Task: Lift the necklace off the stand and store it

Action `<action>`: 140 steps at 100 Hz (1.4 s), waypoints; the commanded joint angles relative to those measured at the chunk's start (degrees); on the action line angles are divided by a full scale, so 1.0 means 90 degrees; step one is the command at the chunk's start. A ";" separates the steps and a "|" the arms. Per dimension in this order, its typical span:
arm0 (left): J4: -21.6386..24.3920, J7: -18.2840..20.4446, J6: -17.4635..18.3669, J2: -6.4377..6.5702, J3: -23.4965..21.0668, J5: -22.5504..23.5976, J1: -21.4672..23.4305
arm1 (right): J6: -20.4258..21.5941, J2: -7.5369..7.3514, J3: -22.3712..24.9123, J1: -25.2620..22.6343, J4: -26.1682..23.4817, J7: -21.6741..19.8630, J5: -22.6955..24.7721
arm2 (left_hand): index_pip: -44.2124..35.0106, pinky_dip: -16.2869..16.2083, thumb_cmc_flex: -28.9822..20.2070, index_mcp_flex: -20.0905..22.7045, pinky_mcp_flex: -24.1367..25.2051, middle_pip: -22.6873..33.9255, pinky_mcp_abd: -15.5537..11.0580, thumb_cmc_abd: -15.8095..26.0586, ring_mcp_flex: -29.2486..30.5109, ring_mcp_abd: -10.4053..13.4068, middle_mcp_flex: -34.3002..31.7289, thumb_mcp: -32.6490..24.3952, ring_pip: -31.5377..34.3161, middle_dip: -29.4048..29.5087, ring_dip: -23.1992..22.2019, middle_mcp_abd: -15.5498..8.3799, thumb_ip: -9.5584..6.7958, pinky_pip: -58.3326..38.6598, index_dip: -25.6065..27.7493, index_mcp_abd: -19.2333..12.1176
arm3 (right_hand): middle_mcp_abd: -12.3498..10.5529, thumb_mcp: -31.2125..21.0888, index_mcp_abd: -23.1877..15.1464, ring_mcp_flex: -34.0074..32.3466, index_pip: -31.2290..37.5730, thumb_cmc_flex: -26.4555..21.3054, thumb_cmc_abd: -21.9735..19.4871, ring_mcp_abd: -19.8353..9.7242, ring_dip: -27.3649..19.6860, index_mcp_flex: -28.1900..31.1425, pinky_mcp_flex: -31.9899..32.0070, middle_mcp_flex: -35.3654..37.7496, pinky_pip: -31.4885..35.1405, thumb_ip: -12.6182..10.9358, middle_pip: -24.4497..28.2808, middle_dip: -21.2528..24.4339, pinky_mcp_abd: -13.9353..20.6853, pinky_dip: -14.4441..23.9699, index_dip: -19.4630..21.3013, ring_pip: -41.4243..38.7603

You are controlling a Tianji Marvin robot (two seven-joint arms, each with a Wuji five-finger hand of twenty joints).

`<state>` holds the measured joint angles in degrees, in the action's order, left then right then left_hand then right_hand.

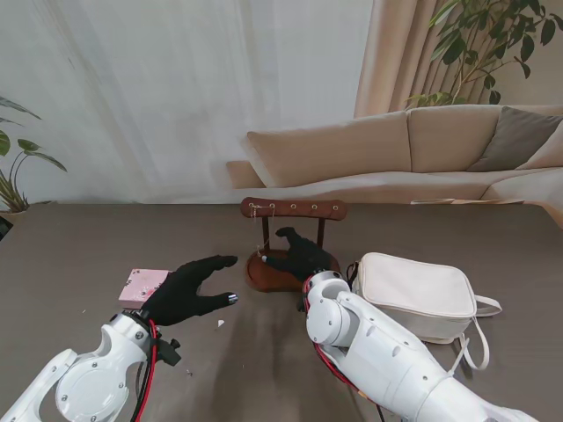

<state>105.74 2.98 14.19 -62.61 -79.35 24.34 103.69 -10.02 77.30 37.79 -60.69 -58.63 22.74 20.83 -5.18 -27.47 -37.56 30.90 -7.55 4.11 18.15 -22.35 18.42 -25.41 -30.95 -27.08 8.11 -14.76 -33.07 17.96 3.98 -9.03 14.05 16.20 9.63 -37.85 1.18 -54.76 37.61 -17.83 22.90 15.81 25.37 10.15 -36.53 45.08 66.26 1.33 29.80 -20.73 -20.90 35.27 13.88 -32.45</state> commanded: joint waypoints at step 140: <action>-0.0001 0.0384 -0.0164 0.0014 0.0142 -0.0153 -0.0114 | -0.0112 0.0505 0.0342 -0.0096 -0.0465 0.0291 -0.1428 | -0.0014 -0.0102 -0.0064 0.0117 0.0086 -0.0054 -0.0088 0.0414 0.0061 -0.0164 -0.0124 0.0421 -0.0141 -0.0012 0.0164 0.0008 -0.0039 -0.0103 -0.0003 -0.0098 | -0.0184 0.0819 -0.0646 -0.0753 0.0827 -0.1577 -0.0121 0.0181 0.0118 0.2654 0.0668 0.0853 0.0435 0.0025 0.0250 -0.0112 -0.0296 -0.0408 0.0589 -0.0333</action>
<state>105.47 5.14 12.97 -62.44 -78.14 23.24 102.52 -10.73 81.12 40.83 -61.33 -62.30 25.91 8.66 -5.23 -27.50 -37.56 30.90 -7.23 4.11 18.16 -20.72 18.42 -25.67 -30.96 -24.44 8.11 -14.76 -32.25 17.97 3.98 -9.04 14.05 16.21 9.38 -34.89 -3.76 -59.30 45.13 -29.70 22.65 16.63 25.89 31.96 -36.53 50.83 67.84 1.32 31.59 -20.92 -21.64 33.02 18.30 -34.61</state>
